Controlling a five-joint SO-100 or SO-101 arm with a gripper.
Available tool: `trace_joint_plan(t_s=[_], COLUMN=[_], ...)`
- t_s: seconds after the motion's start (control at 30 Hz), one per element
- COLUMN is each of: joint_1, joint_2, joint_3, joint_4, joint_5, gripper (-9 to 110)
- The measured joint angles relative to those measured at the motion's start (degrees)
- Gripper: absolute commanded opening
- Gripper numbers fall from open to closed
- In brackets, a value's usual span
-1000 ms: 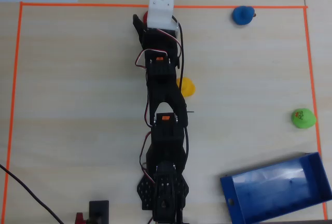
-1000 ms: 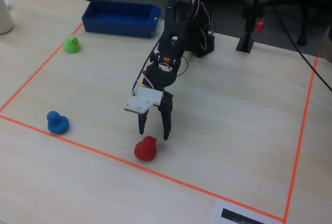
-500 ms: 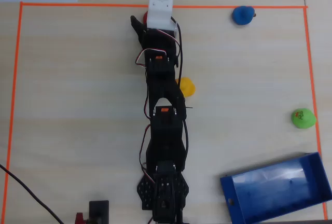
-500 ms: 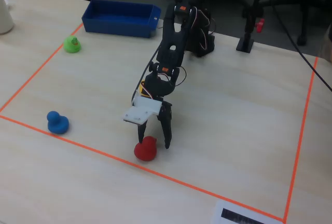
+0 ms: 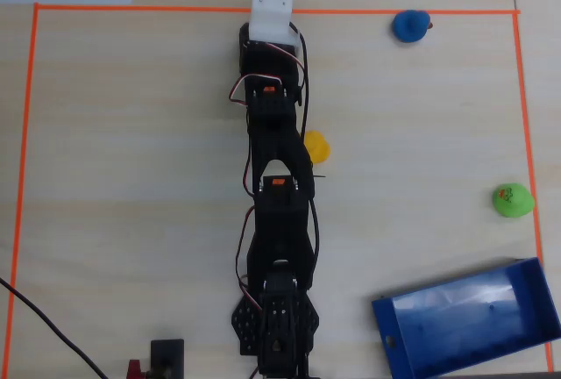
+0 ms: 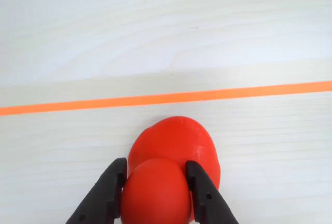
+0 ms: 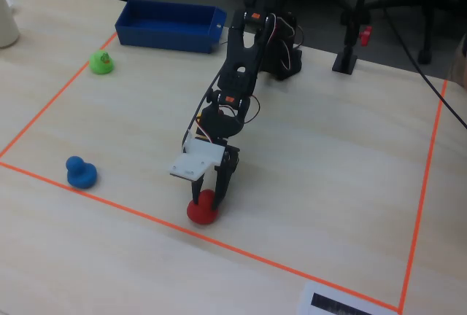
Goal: Grasp red duck and put it into box.
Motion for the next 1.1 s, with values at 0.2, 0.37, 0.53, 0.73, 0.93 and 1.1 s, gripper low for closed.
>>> trace_joint_plan(t_s=[0.2, 0.37, 0.53, 0.73, 0.93, 1.1], joint_1=[0.00, 0.00, 0.00, 1.76, 8.70, 18.11], joint_2=[0.26, 0.97, 0.97, 4.83, 14.24, 22.50], joint_3=[-1.58, -2.29, -4.48, -11.78, -25.14, -26.54], joint_4=[4.75, 7.65, 10.90, 25.66, 48.52, 59.68], joint_5=[-0.79, -1.58, -1.41, 5.54, 9.84, 9.23], gripper=[0, 0, 0, 0, 0, 0])
